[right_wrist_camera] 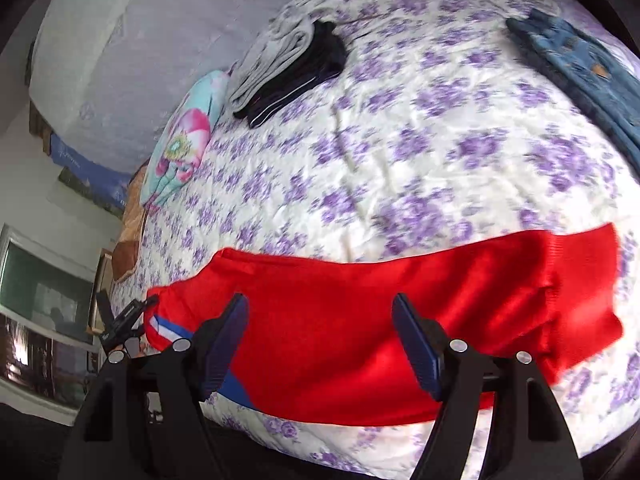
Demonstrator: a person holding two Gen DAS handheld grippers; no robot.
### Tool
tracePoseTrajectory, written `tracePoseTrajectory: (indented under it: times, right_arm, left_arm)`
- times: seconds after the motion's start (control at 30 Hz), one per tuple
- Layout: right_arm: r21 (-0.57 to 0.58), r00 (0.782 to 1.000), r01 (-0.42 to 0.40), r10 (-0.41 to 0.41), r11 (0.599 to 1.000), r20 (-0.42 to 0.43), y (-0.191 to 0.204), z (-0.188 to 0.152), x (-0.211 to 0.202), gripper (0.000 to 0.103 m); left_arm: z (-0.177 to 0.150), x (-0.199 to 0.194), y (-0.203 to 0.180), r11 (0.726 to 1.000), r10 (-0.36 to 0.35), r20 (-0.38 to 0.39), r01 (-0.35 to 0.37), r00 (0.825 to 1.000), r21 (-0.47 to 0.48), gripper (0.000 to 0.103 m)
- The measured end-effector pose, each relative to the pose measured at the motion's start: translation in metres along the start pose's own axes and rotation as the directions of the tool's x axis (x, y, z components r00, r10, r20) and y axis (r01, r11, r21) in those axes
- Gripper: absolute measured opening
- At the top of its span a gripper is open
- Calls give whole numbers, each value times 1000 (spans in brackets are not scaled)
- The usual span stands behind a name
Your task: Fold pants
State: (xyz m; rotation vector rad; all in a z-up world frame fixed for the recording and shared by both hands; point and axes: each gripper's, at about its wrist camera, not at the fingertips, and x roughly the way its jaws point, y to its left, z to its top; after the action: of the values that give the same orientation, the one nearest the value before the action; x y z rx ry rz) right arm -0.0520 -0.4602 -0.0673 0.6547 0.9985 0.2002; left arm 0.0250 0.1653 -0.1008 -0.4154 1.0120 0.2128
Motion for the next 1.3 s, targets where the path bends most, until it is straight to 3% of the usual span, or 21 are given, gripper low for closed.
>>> tracePoseTrajectory:
  times: [0.13,0.23,0.3,0.37,0.5,0.57,0.7,0.8,0.9,1.03,1.13,1.2,1.27,1.3]
  right_arm:
    - [239,995,-35,13,970,95,-85,-11,-51,67]
    - [394,996,-60,28,917,87,-139,-27,-54,66]
    - [466,990,-137,101,874,101,-157,-35,-43,65]
    - [498,982,-188,151,847,115,-164,-40,-29,65]
    - [533,969,-232,145,814,200,-167,-55,-10,62]
    - [514,957,-252,132,820,258,-166,-59,-6,56]
    - [481,937,-238,70,844,341,-160,-66,1,27]
    - [470,921,-221,24,854,389,-147,-72,-10,17]
    - [389,912,-161,-13,907,409,-115,-66,-30,15]
    - [320,912,-104,-38,942,408,-82,-53,-46,15]
    - [281,912,-70,-52,957,407,-61,-47,-54,15]
    - [251,911,-57,-53,966,410,-44,-40,-56,15]
    - [209,910,-50,-42,977,413,-27,-37,-59,15]
    - [187,910,-51,-31,981,413,-17,-35,-60,15]
  left_arm:
    - [-6,-48,-15,999,49,93,-49,994,-10,98]
    - [-10,-65,-42,996,79,111,-83,991,36,98]
    - [-13,-68,-62,995,68,95,-74,993,61,98]
    - [-17,-67,-80,995,27,64,-33,998,93,98]
    - [-29,-53,-107,985,-40,-6,40,999,168,98]
    - [-35,-43,-113,976,-85,-63,96,994,197,98]
    - [-42,-30,-116,952,-184,-155,216,970,216,98]
    - [-45,-31,-127,908,-278,-202,325,939,264,98]
    - [-50,-28,-158,842,-329,-256,405,909,356,98]
    - [-66,-4,-218,754,-319,-335,451,887,477,98]
    - [-89,14,-262,679,-313,-408,502,858,536,98]
    - [-109,26,-288,629,-258,-425,484,868,608,98]
    - [-130,44,-307,586,-167,-404,420,899,693,98]
    - [-138,55,-311,582,-118,-386,378,915,720,98]
